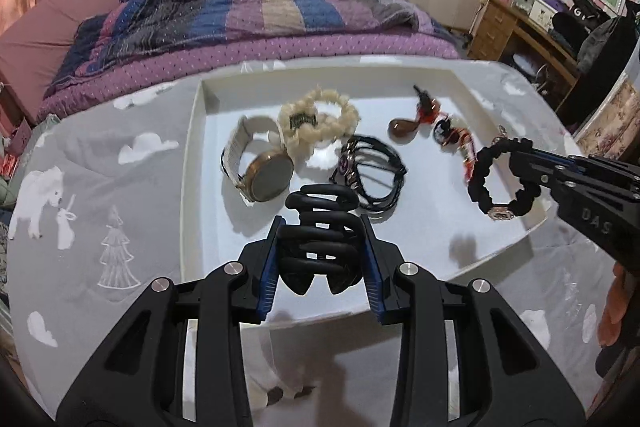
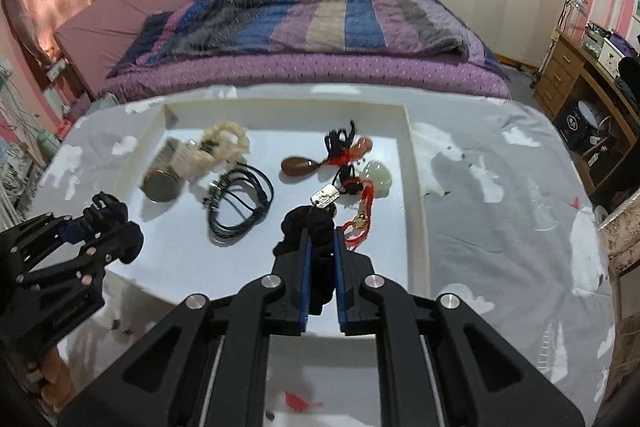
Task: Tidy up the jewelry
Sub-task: 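Carry the claw clip and black scrunchie over the white tray and lower them, then open both tools to release the clip and scrunchie into the tray and withdraw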
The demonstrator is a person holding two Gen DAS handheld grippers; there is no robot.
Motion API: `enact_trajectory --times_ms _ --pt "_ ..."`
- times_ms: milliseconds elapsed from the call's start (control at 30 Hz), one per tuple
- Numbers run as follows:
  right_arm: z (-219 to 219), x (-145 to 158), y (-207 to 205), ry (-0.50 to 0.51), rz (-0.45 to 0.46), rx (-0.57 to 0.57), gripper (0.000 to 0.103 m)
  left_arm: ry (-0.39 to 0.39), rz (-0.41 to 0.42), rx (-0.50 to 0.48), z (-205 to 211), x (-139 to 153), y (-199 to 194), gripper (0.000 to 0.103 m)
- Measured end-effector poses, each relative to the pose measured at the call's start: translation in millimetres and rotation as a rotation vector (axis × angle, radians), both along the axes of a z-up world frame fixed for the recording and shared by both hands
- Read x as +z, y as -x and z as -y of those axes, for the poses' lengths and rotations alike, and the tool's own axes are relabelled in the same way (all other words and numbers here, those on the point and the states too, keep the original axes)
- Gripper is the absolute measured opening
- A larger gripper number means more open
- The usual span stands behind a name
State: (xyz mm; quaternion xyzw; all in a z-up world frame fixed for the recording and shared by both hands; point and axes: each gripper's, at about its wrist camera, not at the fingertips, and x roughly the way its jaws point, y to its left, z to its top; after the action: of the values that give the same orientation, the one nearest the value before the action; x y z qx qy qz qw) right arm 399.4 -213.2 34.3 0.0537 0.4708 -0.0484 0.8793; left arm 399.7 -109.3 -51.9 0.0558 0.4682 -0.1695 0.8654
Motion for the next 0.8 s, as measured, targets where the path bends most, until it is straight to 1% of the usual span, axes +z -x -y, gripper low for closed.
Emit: enact_trajectory --times_ms 167,233,300,567,667,733,767,800 --pt "2.6 -31.2 -13.8 0.016 -0.058 -0.030 0.010 -0.028 -0.010 0.017 -0.5 -14.8 -7.3 0.035" --pt "4.1 -38.2 -18.3 0.032 -0.069 -0.037 0.010 -0.038 -0.011 0.028 -0.9 -18.1 -9.8 0.035" --pt "4.1 -43.9 -20.7 0.058 -0.074 -0.044 0.010 -0.041 -0.015 0.032 -0.8 -21.1 -10.8 0.035" --pt "-0.4 -56.1 -23.1 0.045 -0.090 -0.042 0.010 -0.055 -0.045 0.061 0.6 -39.4 -18.2 0.036" --pt "-2.2 -63.8 -25.6 0.040 -0.120 -0.030 0.013 -0.067 -0.048 0.066 1.4 -41.7 -18.5 0.036" --pt "-3.3 -67.2 -24.8 0.045 -0.125 -0.027 0.013 -0.068 -0.051 0.066 1.5 -42.8 -19.1 0.037" --pt "-4.4 -67.0 -24.9 0.050 -0.125 -0.024 0.013 -0.068 -0.053 0.069 1.1 -43.1 -19.8 0.039" --pt "-5.0 -66.5 -25.3 0.054 -0.129 -0.021 0.013 -0.065 -0.049 0.074 0.2 -41.3 -19.3 0.044"
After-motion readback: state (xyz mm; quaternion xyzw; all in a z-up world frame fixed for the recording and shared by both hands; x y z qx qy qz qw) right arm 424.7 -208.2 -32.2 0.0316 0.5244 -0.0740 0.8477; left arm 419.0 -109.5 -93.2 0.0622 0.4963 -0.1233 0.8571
